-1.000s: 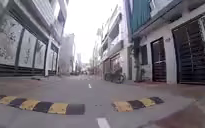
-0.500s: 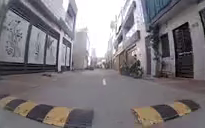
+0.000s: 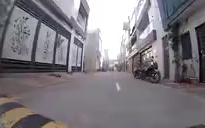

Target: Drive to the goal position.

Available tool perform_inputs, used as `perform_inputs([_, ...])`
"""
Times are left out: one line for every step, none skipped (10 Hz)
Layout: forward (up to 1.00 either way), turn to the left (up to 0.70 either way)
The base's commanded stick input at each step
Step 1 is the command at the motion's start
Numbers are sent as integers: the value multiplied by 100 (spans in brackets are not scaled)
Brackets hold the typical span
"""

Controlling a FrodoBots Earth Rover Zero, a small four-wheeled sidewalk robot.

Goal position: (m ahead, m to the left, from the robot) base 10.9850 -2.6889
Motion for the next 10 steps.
perform_inputs([100, 27])
perform_inputs([100, 27])
perform_inputs([100, 27])
perform_inputs([100, 27])
perform_inputs([100, 27])
perform_inputs([100, 27])
perform_inputs([100, 27])
perform_inputs([100, 27])
perform_inputs([100, 27])
perform_inputs([100, 22])
